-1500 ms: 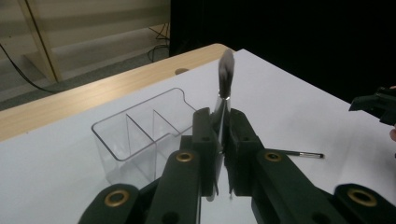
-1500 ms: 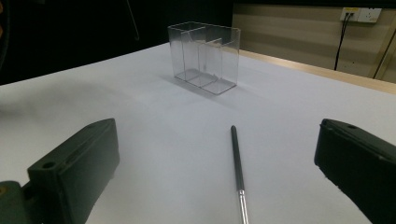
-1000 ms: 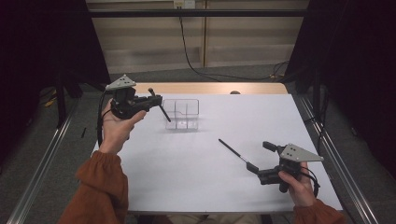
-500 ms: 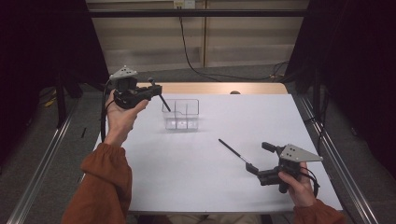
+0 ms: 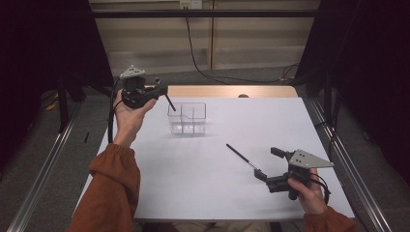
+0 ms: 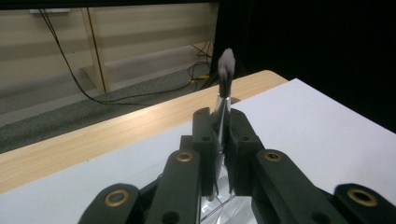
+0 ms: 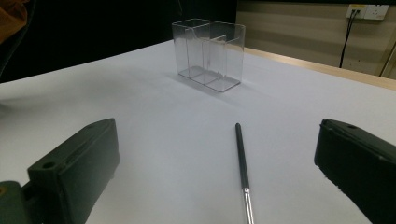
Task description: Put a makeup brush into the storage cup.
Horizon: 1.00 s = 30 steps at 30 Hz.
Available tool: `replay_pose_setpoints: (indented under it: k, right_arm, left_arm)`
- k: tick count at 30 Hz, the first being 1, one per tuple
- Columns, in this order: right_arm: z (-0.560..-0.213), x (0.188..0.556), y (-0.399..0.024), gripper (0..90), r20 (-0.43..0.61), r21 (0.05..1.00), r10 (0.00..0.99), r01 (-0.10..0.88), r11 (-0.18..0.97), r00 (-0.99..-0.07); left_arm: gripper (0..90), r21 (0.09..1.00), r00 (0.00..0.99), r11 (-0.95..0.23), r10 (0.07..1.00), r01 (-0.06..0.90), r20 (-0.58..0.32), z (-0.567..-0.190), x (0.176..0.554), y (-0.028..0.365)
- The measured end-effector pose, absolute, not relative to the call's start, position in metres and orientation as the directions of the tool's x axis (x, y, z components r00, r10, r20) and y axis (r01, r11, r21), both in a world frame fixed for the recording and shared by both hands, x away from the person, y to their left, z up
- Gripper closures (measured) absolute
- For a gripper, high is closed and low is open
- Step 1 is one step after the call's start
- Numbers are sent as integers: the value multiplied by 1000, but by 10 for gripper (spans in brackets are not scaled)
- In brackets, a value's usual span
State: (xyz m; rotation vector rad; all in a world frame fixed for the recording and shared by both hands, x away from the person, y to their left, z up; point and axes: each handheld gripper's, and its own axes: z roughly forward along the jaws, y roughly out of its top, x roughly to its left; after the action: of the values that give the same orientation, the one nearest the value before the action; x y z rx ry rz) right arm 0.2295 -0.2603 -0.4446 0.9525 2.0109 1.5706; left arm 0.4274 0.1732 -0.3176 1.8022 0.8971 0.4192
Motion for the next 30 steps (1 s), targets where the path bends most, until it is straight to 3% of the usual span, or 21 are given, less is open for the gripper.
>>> replay_pose_setpoints:
  k: [30]
  right_arm:
    - [-444,230,-262,0,93,957,736,265,121,-671]
  left_arm:
    - [840,870,668,-249,735,425,-116,-347,435,160]
